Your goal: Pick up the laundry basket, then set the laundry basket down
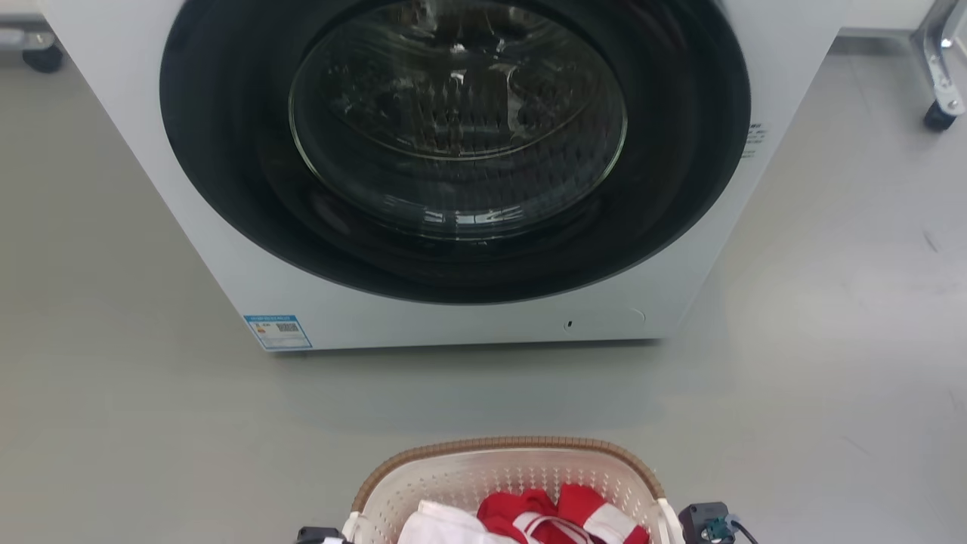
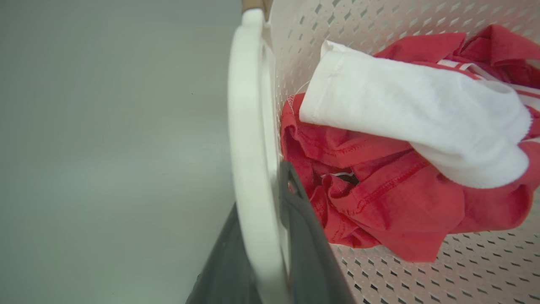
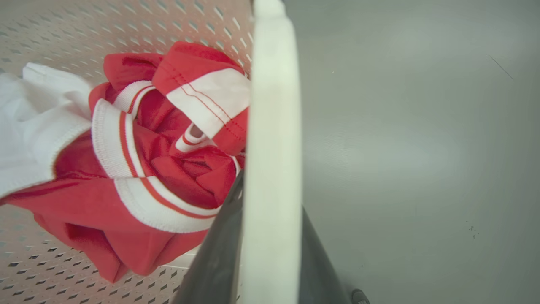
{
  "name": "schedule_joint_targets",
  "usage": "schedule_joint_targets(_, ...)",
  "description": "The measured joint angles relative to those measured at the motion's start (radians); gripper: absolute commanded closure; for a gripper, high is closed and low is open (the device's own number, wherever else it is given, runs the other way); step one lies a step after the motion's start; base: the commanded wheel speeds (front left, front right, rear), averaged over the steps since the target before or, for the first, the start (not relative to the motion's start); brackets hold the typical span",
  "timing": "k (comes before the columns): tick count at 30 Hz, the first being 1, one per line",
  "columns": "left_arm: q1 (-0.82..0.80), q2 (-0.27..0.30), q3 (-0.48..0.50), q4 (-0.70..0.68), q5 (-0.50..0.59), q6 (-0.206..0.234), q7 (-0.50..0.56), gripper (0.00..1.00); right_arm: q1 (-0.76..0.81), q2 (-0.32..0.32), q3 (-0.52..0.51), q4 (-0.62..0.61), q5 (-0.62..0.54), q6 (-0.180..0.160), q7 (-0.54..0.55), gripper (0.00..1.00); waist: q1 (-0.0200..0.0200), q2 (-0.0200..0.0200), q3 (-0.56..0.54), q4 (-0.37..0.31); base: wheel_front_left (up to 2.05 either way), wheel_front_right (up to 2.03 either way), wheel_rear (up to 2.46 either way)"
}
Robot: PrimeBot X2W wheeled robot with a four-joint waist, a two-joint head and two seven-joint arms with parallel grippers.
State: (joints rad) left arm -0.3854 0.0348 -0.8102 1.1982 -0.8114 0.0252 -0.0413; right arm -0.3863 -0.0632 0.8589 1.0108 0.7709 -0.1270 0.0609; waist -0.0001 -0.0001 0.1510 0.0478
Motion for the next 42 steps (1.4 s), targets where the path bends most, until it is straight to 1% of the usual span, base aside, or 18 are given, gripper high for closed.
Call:
schedule_joint_targets(4, 0.027, 0.000, -0.008, 0.006, -0.005, -0.007, 0.006, 1.00, 0.026, 0.000, 0.019, 0.002, 0.021, -0.001, 0.009, 1.00, 0.0000, 0.0000, -0.041, -0.004, 0.00, 0.00, 0.00)
schedule_joint_targets(12, 0.045, 0.000, -0.016, 0.015, -0.006, -0.008, 0.018, 1.00, 0.050, 0.001, 0.051, 0.001, 0.062, -0.005, 0.014, 1.00, 0.0000, 0.0000, -0.097, -0.013, 0.00, 0.00, 0.00)
schedule_joint_targets(42, 0.045, 0.005, -0.035, 0.020, -0.015, -0.009, 0.022, 1.00, 0.031, -0.002, 0.140, 0.007, 0.163, -0.010, 0.007, 1.00, 0.0001, 0.0002, -0.091, -0.019, 0.00, 0.00, 0.00)
